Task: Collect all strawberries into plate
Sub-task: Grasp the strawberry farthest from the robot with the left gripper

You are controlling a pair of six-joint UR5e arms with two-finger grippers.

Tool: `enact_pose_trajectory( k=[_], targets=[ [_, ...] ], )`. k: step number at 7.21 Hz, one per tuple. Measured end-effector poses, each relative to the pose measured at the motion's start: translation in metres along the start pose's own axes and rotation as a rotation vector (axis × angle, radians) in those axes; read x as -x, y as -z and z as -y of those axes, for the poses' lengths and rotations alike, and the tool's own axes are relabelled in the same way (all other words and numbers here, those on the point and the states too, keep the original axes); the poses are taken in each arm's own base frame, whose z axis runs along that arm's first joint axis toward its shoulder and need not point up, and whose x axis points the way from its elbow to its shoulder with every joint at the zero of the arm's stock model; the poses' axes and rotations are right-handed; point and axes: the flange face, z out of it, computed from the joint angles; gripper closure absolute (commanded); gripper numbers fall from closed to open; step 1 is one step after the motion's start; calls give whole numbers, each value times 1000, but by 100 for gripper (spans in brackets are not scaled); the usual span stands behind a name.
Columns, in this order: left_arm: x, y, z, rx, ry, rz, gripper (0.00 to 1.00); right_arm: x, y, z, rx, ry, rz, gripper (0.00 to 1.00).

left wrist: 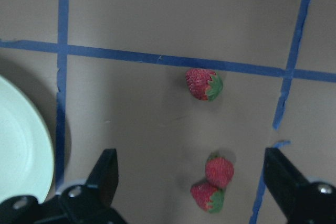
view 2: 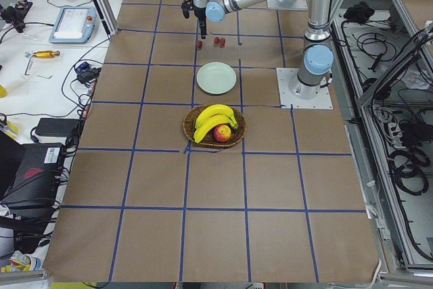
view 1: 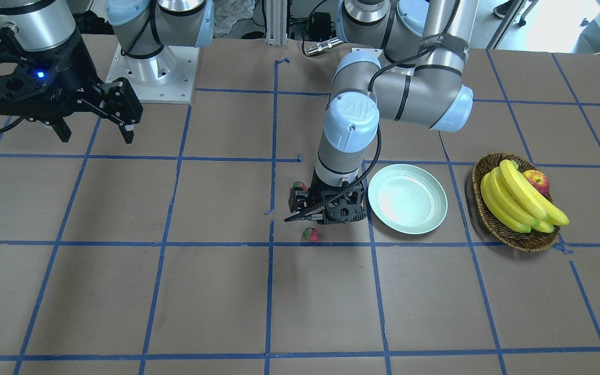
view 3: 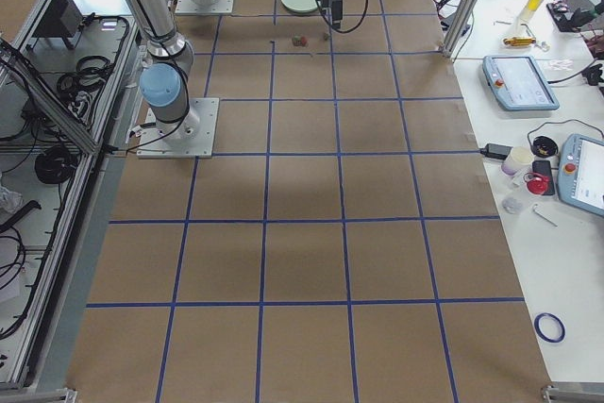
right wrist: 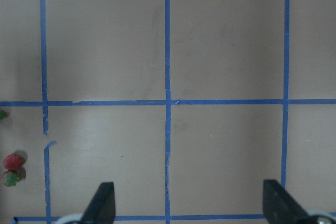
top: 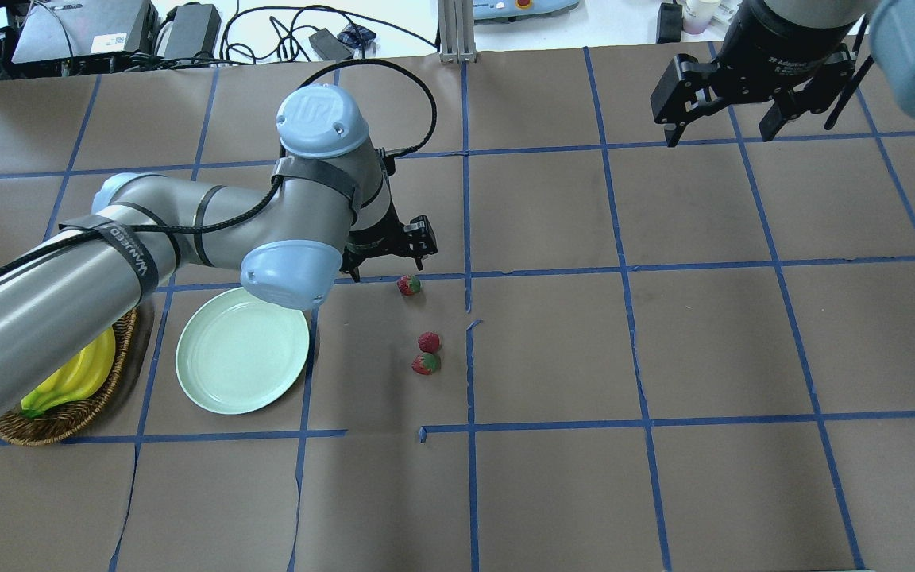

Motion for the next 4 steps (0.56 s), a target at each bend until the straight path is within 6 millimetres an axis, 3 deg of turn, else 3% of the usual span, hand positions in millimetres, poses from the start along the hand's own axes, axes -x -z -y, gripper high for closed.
enact_pose_trajectory(
  k=[1, 2, 3, 4],
  targets=[
    [-3, -27, 8, -7, 16, -1, 10, 0, 0, 0, 0, 0, 0, 0],
    [-6, -48, 12, -10, 31, 1, 19, 0, 0, 0, 0, 0, 0, 0],
    [-8, -62, 13, -5, 37, 5, 41, 0, 0, 0, 0, 0, 0, 0],
    [-11, -68, 12, 1, 37, 7, 69, 0, 0, 0, -1, 0, 0, 0]
  ],
)
